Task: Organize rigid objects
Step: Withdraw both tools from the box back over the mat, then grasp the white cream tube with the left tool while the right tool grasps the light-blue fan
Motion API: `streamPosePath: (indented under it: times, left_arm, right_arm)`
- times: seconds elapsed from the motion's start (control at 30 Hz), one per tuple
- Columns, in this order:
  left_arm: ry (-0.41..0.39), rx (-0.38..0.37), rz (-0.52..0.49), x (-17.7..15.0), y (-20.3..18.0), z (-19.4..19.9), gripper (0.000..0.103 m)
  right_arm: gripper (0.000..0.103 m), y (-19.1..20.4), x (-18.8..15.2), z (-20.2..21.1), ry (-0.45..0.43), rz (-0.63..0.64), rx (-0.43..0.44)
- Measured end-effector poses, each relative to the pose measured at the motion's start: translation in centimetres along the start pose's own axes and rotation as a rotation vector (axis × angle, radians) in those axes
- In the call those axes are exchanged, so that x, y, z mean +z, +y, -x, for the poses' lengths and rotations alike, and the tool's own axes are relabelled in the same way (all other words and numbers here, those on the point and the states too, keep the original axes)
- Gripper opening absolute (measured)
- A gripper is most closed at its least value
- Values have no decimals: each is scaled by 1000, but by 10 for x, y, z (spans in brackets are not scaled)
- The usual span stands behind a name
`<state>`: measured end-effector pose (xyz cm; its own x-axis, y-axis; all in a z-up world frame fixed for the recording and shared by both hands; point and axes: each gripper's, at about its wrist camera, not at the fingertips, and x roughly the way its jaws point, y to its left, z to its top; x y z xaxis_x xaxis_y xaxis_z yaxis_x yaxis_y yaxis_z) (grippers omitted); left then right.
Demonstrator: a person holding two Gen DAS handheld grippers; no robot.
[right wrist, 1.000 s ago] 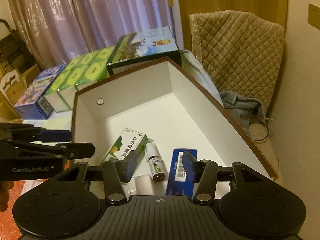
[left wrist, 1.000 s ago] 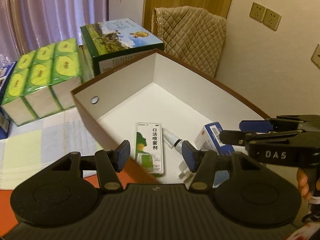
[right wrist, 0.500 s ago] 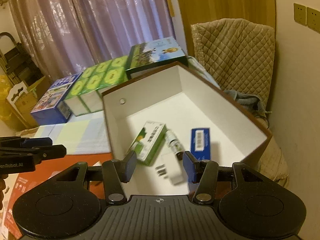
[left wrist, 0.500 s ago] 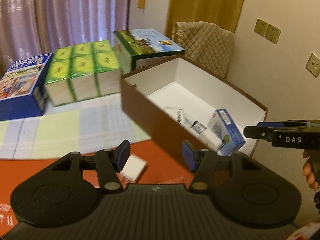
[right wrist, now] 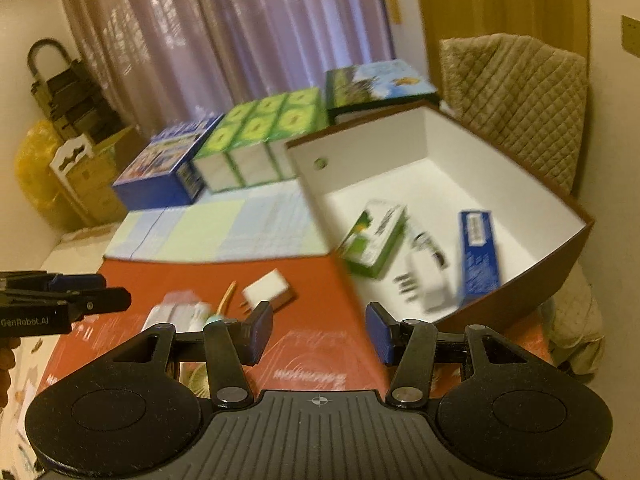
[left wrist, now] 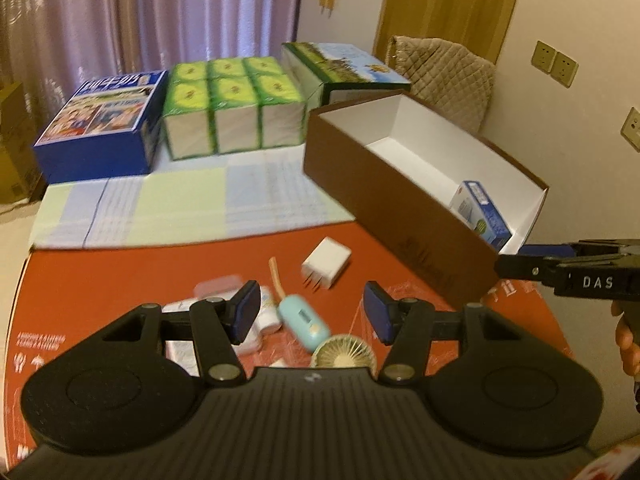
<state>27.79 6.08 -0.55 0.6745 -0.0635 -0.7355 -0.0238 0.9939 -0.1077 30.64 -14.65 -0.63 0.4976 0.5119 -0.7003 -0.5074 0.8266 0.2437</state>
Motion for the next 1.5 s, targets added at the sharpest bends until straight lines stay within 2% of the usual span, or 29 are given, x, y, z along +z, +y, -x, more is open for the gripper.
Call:
streamPosePath:
  times: [0.4,0.73,1.17,1.5]
  left_arm:
    - [65,62,74,-49,41,17,53]
    - [97,84,98,-74,56,21,53]
    - [145,61,95,-88,53,1,53]
    - [172,65,82,-88,45,-20,53]
  right_arm:
    - [49,53,-38,-30,126,85,68]
    - [49,79,-57,-54,196,135,87]
    - [49,80,-67,-71,251,147,71]
    - [49,71,-67,-75,252,146,60]
